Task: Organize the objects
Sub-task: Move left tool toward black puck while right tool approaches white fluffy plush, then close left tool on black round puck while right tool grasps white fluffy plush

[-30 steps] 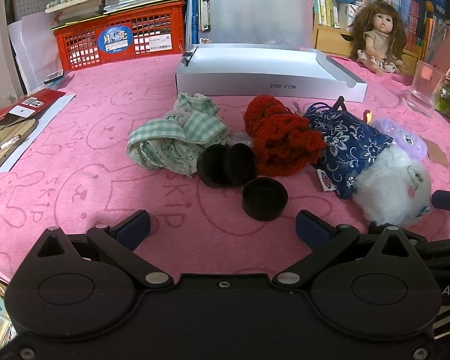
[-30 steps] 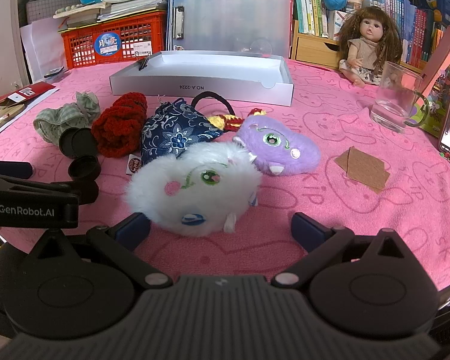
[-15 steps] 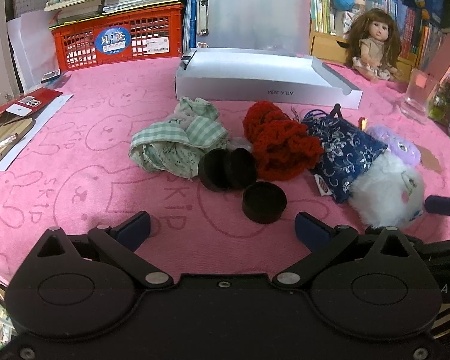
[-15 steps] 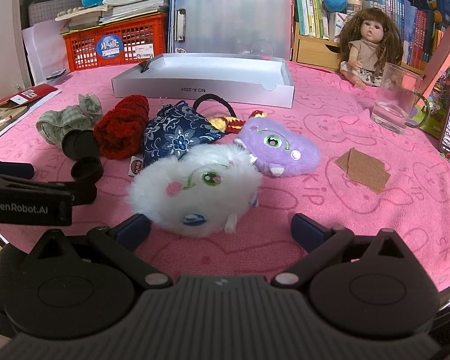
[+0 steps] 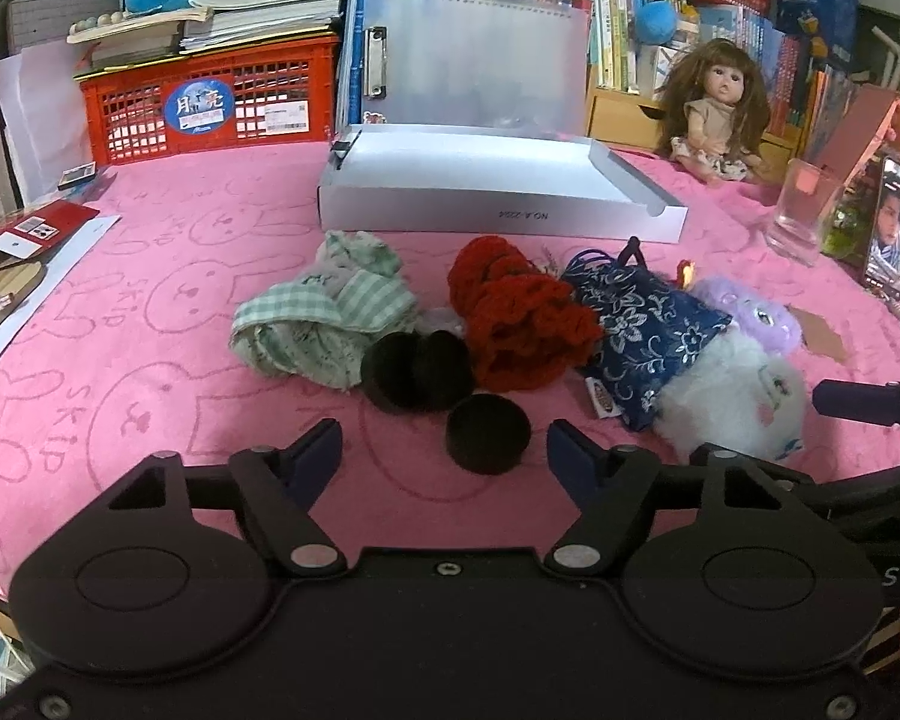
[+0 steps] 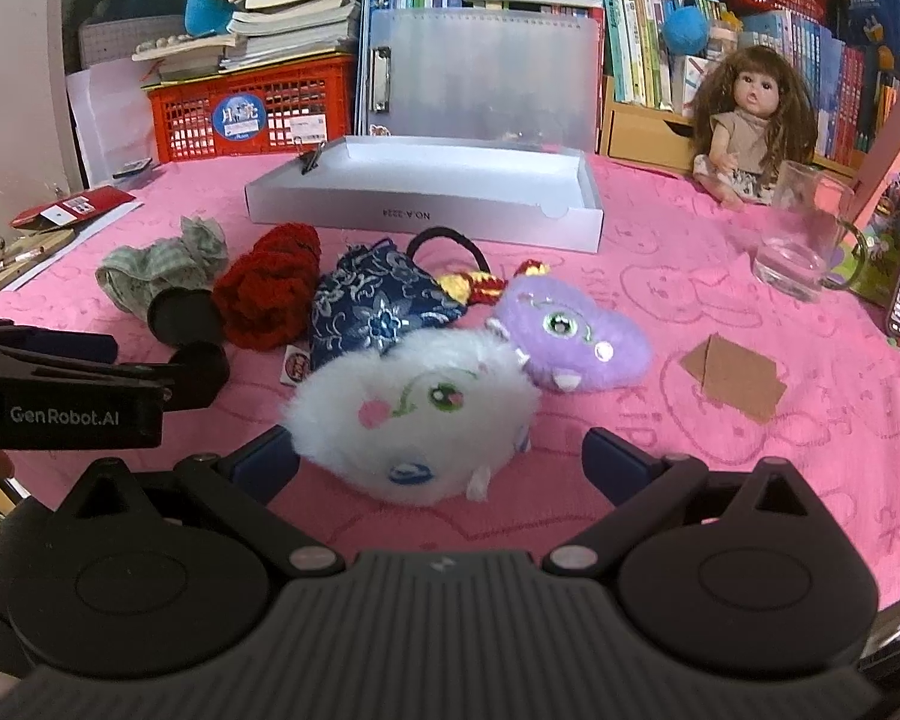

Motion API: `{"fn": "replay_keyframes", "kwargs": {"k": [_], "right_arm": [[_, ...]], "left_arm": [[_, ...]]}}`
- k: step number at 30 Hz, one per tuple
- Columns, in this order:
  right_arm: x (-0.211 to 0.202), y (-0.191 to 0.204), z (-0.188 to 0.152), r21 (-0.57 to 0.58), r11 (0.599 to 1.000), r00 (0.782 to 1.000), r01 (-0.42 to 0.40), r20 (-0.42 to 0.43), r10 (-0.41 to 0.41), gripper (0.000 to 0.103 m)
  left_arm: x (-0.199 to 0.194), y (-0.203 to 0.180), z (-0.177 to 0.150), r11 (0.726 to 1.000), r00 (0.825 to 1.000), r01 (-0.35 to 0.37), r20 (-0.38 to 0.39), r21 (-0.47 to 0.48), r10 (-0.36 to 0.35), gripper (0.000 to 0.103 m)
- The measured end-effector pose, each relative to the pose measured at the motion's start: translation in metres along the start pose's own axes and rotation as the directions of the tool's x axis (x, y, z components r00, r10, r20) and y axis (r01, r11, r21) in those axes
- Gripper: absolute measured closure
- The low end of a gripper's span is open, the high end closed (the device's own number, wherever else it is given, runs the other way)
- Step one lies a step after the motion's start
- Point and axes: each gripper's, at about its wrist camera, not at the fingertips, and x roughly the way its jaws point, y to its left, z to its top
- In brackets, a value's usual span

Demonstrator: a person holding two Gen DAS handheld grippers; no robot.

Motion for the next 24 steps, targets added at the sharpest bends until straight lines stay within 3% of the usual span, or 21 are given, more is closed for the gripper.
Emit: {"fn": "replay_keyframes", "kwargs": {"k": [7,24], "right_arm": [[-0.001,-0.003,0.005,0.022,1.0,1.0,-0.013,0.017,0.013,0.0],[0.002,-0.002,0.007,0.031,0.999,0.999,-0.031,0.013,0.031,0.006]], "left_arm": [[0.002,-0.003,0.002,1.0,1.0,0.015,-0.005,0.013,-0.015,0.052],[0.005,-0.012,0.001,0.998,0.999,0.041,-0.002,0.04,-0.041,0.063]]}}
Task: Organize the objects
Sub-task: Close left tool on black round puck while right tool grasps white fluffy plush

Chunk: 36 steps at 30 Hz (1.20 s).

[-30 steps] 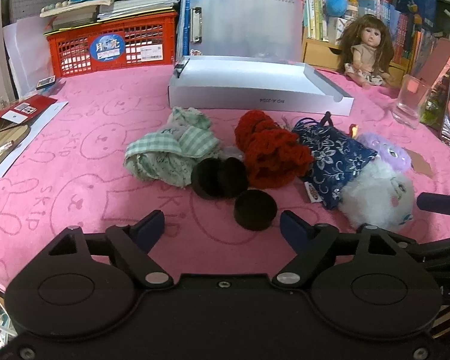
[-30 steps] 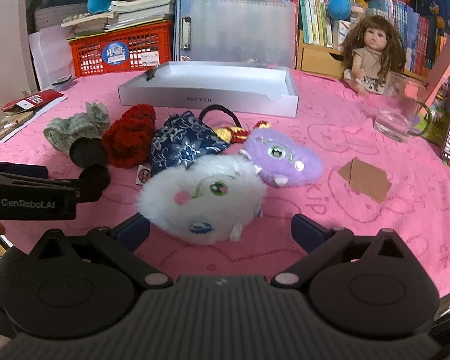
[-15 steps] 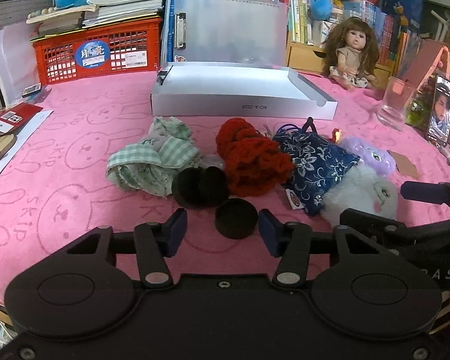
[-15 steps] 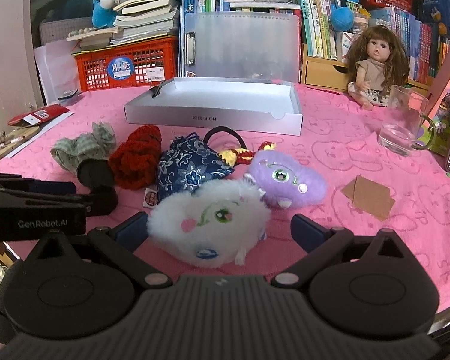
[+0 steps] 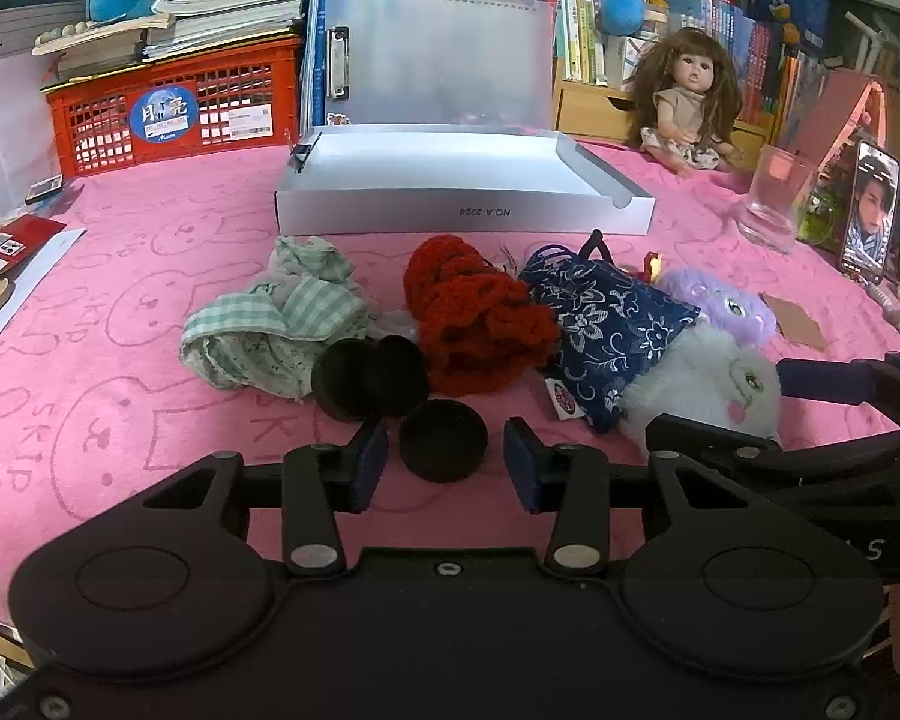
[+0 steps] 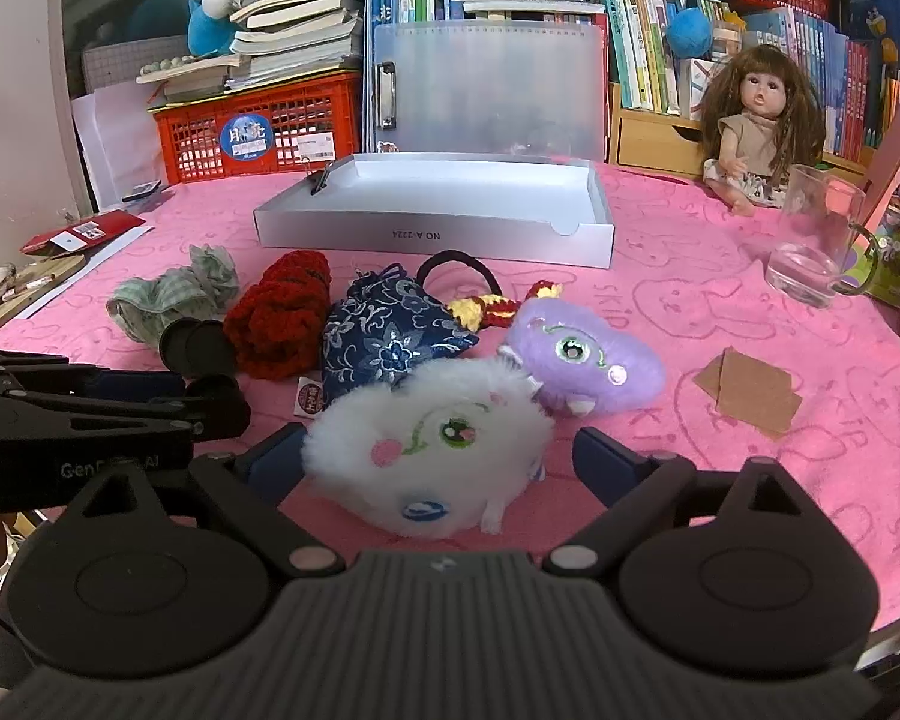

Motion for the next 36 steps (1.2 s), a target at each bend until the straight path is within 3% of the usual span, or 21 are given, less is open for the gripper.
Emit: {"fn": "replay_keyframes", "kwargs": {"k": [23,26,36], "right_arm": [[0.004,0.007,-0.002,-0.026,1.0,1.0,-0.001,-0.008,0.001,0.017],[0.002,0.009,-0.003,-0.027,1.0,1.0,-0.001,-0.001,0.001,0.023],[-0.011,0.01,0.0,-0.04,0.999,0.999,0.027,0.047,-0.025,0.024]], "left_arm": [[0.002,0.0,0.0,1.0,1.0,-0.013,0.004,0.011,0.013,0.072],[0.002,-0.001,0.0,1.0,1.0,-0.018,0.005,0.016,0.018,0.073],[-0.009,-0.005,0.001,1.0,0.999,0.002,0.036,0.023,-0.003,0.073]]}}
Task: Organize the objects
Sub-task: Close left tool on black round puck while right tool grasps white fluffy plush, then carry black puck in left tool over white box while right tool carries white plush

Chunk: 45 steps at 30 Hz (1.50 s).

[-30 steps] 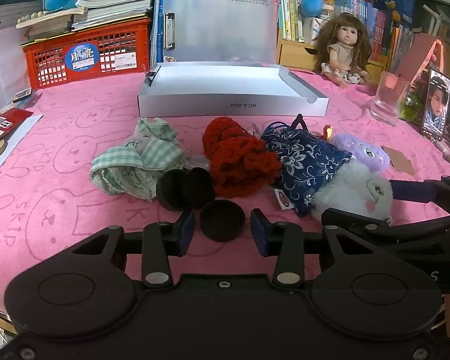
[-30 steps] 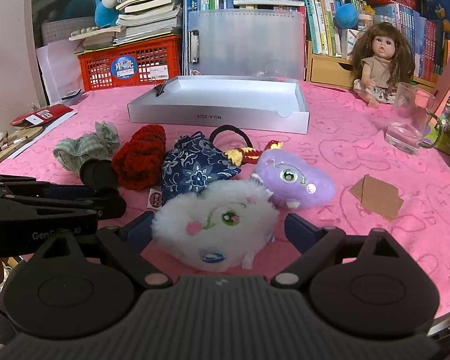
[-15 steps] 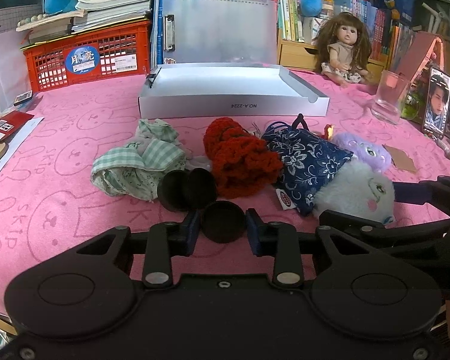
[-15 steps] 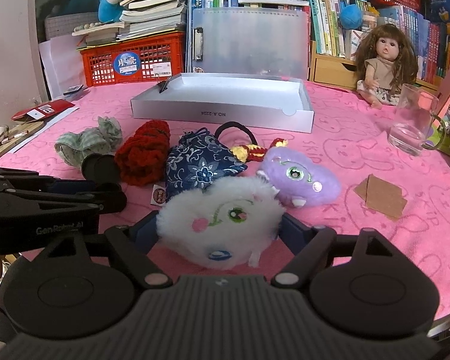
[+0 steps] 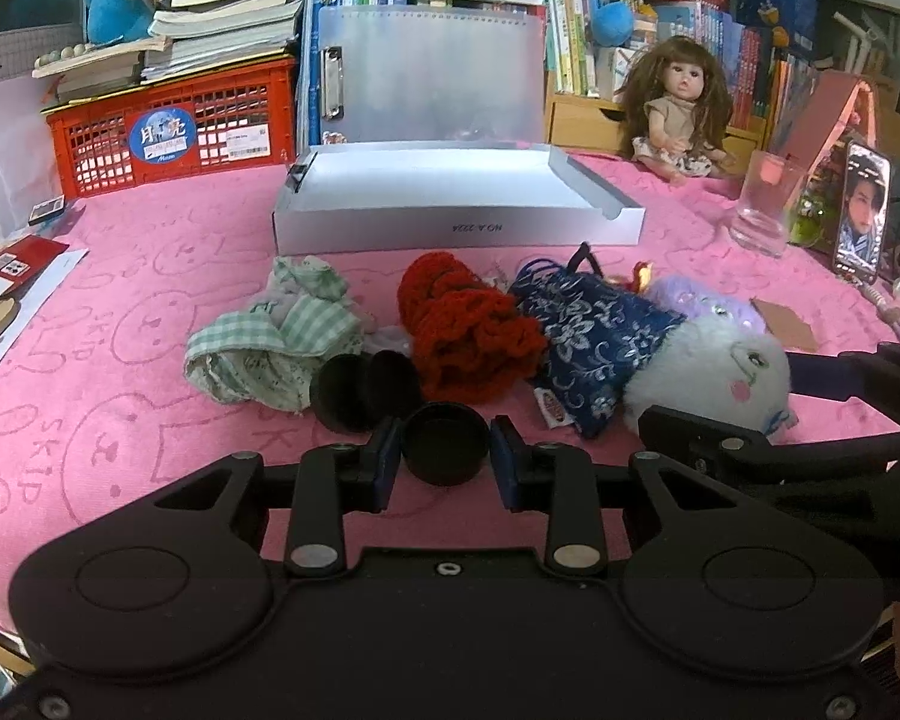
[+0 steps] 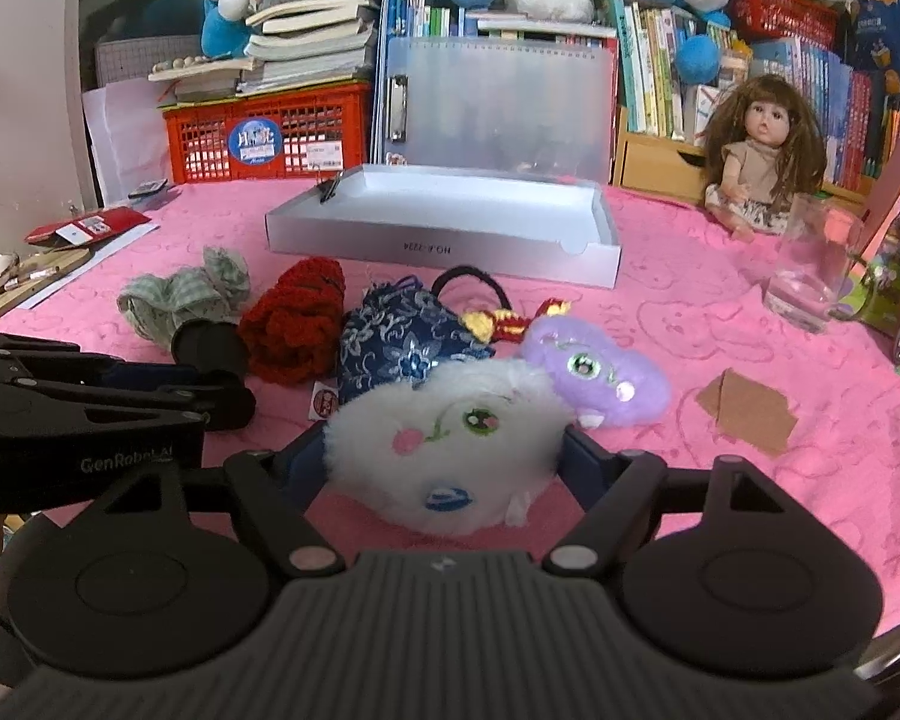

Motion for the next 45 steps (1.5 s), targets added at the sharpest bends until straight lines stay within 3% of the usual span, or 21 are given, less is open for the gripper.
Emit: {"fn": "replay_keyframes", "kwargs": {"k": [13,23,45], "right_arm": [[-0.015,-0.012,0.017,0.036,0.999,0.996,0.028,0.078,-0.03,0.024],[-0.012,-0.022,0.034,0.057,0.998,0.992,0.033,0.121,-0.039,0.024],[0.035,-0.051,0.079,0.145,0.989,0.993,0.022,0.108,-0.038,0.024]], "left_arm": [[-0.015,-0.003,0.021,1.0,0.996,0.029,0.081,0.008,-0.03,0.073],[-0.01,-0.003,0.043,0.999,0.994,0.053,0.101,-0.003,-0.053,0.073],[0.033,0.022,0.112,0.998,0.992,0.038,0.125,-0.05,-0.031,0.073]]}}
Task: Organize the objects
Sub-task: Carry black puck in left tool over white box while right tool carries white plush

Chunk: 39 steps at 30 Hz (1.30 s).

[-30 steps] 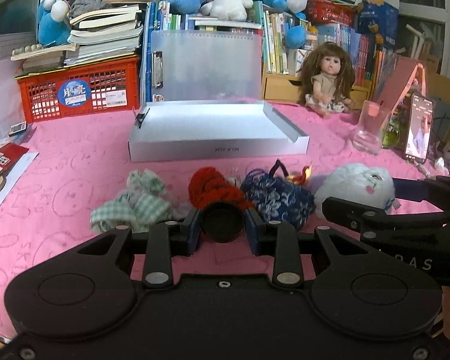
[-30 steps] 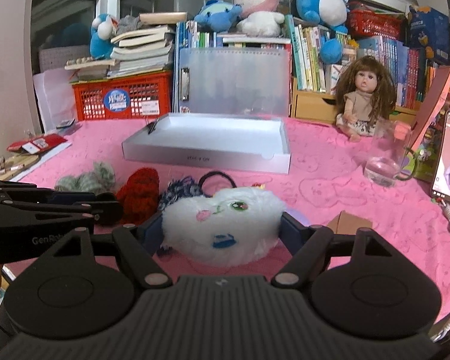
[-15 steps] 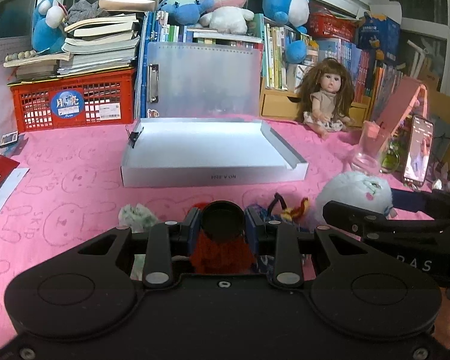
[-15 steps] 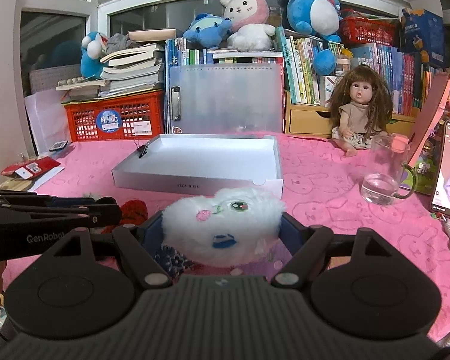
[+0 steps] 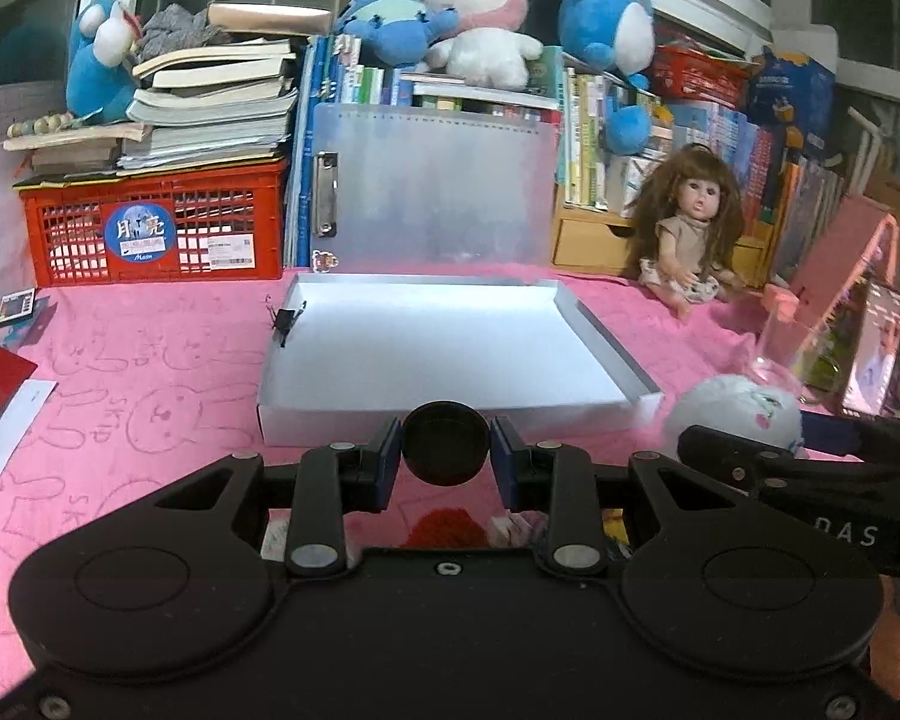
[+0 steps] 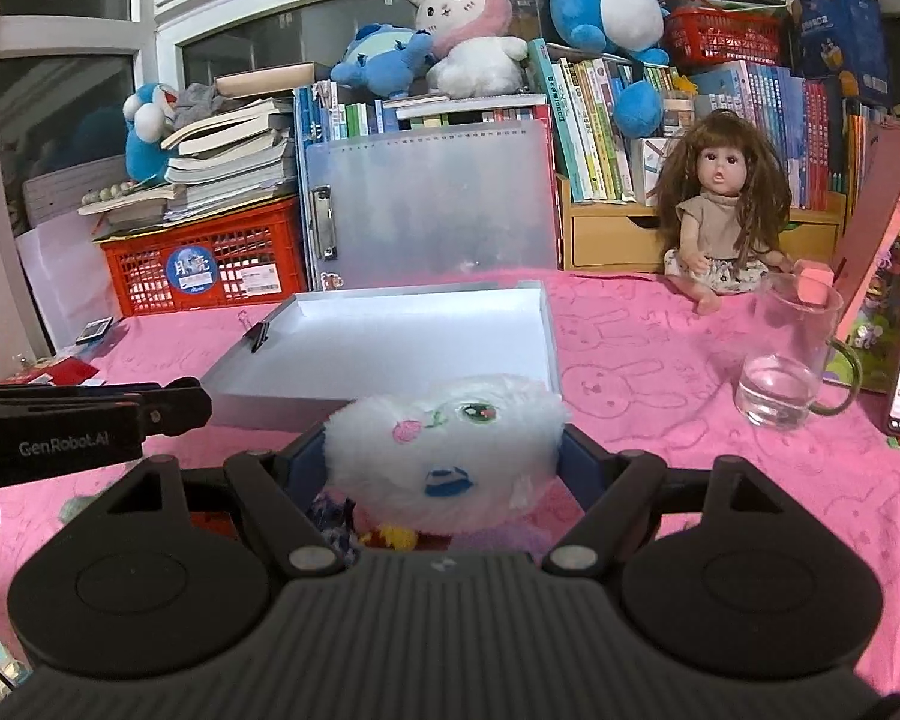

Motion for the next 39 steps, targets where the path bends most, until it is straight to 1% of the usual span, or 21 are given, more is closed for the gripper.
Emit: {"fn": "replay_keyframes", "kwargs": {"k": [5,9,14,22,27,30,33,36,39], "right_arm": [[0.014,-0.003,0.011,0.006,1.0,1.0,0.012,-0.001,-0.012,0.024],[0.024,-0.004,0.018,0.006,1.0,1.0,0.023,-0.001,-0.023,0.024],[0.041,-0.008,0.029,0.01,1.0,1.0,0.023,-0.018,-0.023,0.024],[0.076,-0.026,0.056,0.074,0.997,0.998,-0.002,-0.068,0.007,0.024],[0.106,-0.038,0.068,0.134,0.989,0.99,-0.059,-0.116,0.074,0.024],[0.126,-0.041,0.074,0.147,0.987,0.986,-0.06,-0.145,0.082,0.024],[0.144,-0.043,0.079,0.159,0.985,0.985,-0.069,-0.148,0.093,0.024],[0.163,-0.047,0.08,0.185,0.978,0.984,-0.093,-0.134,0.118,0.023],[0.181,-0.051,0.078,0.229,0.971,0.983,-0.072,-0.151,0.108,0.023]], "left_arm": [[0.018,0.013,0.011,0.999,1.0,-0.02,-0.004,-0.026,0.02,0.073],[0.033,0.023,0.018,0.998,1.0,-0.018,-0.02,-0.061,0.017,0.073],[0.054,0.031,0.028,0.997,0.999,-0.007,-0.048,-0.077,0.003,0.073],[0.095,0.041,0.052,0.992,0.994,0.021,-0.104,-0.125,-0.034,0.073],[0.128,0.047,0.063,0.987,0.988,0.019,-0.147,-0.158,-0.043,0.073],[0.148,0.049,0.067,0.986,0.987,0.021,-0.156,-0.163,-0.047,0.073],[0.169,0.051,0.068,0.984,0.987,0.031,-0.152,-0.178,-0.058,0.073],[0.192,0.055,0.067,0.978,0.984,0.006,-0.175,-0.21,-0.044,0.073],[0.208,0.056,0.064,0.978,0.98,-0.025,-0.198,-0.209,-0.017,0.073]]}}
